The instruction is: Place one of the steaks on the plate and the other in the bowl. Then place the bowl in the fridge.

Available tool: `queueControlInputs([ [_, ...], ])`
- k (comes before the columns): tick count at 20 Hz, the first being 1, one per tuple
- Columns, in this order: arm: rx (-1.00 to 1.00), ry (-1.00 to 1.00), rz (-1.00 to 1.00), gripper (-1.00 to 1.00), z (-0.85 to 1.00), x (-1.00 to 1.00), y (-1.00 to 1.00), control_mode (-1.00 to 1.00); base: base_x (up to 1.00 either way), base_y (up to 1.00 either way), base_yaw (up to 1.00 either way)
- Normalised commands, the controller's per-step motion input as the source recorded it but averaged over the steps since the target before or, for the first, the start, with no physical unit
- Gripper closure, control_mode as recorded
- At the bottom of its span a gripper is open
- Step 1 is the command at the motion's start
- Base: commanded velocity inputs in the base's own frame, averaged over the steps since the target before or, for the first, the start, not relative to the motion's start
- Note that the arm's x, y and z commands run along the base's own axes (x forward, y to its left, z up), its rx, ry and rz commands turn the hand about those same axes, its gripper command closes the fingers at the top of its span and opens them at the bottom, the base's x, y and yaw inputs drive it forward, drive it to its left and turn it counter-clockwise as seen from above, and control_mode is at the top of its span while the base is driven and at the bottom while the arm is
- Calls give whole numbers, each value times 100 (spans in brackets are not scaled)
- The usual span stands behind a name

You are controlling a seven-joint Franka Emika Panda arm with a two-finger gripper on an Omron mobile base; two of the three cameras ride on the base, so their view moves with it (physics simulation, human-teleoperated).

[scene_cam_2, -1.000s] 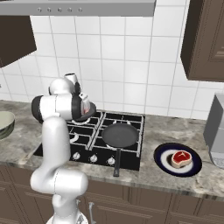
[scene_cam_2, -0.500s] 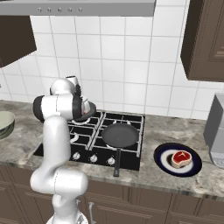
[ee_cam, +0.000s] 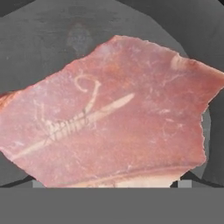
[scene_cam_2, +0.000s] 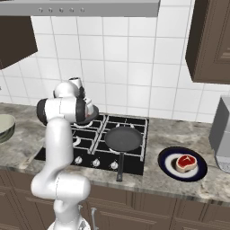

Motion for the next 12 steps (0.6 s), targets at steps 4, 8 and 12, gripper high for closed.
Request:
queueControlInputs([
  [4, 0, 0, 0, -100, 0, 1, 0, -100, 0, 0, 0],
  [8, 0, 0, 0, 100, 0, 0, 0, -100, 0, 0, 0],
  [12, 0, 0, 0, 100, 0, 0, 0, -100, 0, 0, 0],
])
